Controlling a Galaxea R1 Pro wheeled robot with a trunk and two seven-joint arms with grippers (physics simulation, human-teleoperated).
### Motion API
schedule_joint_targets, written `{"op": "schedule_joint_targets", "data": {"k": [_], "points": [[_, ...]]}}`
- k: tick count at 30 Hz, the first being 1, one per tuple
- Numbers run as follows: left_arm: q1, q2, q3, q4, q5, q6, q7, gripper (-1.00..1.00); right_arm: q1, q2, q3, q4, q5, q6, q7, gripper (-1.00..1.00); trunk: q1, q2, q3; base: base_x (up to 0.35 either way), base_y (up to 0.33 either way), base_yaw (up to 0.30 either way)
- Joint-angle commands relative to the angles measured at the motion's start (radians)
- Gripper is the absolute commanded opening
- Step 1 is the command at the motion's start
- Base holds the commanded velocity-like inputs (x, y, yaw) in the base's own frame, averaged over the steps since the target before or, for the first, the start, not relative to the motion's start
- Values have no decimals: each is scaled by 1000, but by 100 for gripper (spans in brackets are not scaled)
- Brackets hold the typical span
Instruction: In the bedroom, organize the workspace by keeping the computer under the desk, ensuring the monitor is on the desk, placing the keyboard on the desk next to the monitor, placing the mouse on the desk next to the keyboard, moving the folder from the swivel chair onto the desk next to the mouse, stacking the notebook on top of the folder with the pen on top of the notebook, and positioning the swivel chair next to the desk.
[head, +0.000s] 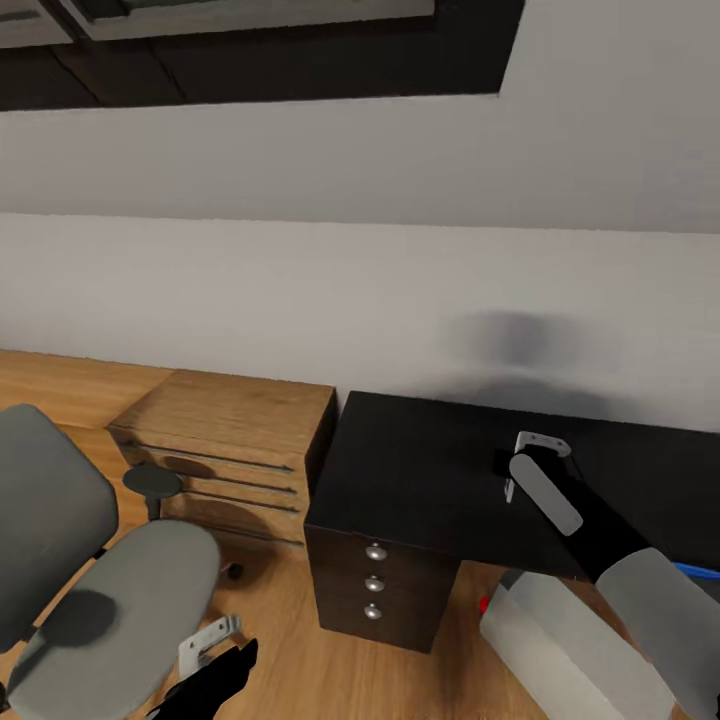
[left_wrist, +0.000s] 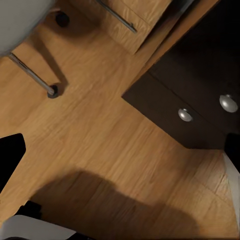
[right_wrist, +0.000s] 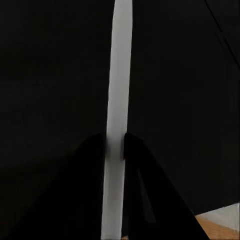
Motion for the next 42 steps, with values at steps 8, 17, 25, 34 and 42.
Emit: {"op": "schedule_joint_targets", "data": {"k": [8,17,25,34,42], "points": [[-1,3,3,-2,1,1,7,100,-1,-32,-46,2,-19,3,-6,-100,0,-1,-2,0,0,-294],[-1,5,13,-10,0,-2,8,100,-1,-42,-62,10,-19,3,-5,-100,0,-1,-2,0,0,-295],[-1,6,18,-14,0,-3,8,100,-1,-43,-63,44,-18,5,-5,-100,0,-1,-2,0,0,-296],[-1,6,27,-15,0,-3,7,100,-1,-40,-58,62,-19,5,-5,-100,0,-1,-2,0,0,-297],[-1,7,44,-15,1,-2,5,100,-1,-42,-57,124,-18,4,26,-100,0,-1,-2,0,0,-297]]}}
